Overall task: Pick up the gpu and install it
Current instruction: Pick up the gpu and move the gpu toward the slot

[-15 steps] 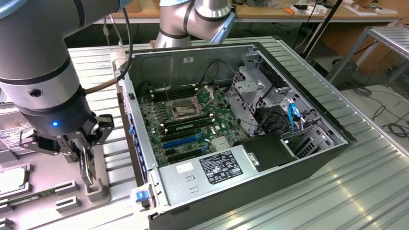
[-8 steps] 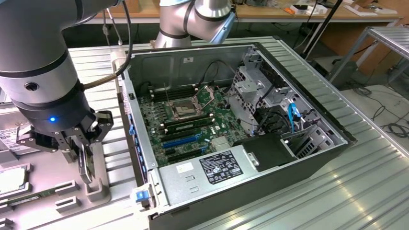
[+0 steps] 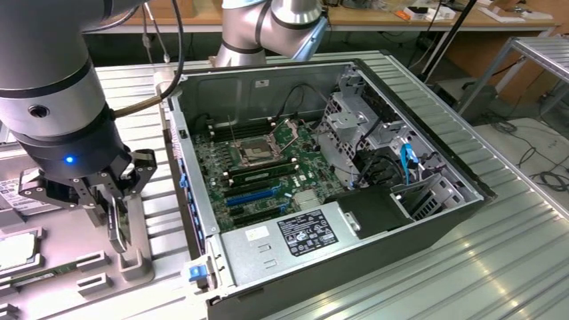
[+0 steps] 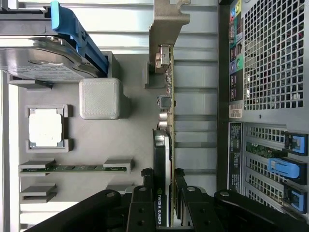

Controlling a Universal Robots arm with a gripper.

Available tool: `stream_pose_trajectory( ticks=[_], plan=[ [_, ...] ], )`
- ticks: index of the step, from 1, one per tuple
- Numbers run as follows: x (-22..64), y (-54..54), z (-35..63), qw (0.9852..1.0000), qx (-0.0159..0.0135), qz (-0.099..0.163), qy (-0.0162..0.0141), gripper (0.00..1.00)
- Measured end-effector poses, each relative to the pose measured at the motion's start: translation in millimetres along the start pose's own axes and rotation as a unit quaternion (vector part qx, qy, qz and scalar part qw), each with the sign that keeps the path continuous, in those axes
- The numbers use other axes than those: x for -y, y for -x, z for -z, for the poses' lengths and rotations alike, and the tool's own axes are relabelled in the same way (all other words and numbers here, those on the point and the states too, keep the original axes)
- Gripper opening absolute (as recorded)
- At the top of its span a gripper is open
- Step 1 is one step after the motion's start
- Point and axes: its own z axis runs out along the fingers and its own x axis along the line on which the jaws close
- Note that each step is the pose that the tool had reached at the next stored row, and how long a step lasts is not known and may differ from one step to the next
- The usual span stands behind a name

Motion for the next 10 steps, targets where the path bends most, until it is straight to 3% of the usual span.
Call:
stream_pose_trajectory(
  ticks=[6,10],
  plan=[
    [0.0,0.0,0.2,1.0,-0.0001,0.0,-0.0001,0.27],
    [-0.2,0.2,5.3,1.0,-0.0001,0.0,-0.0001,0.27]
  ],
)
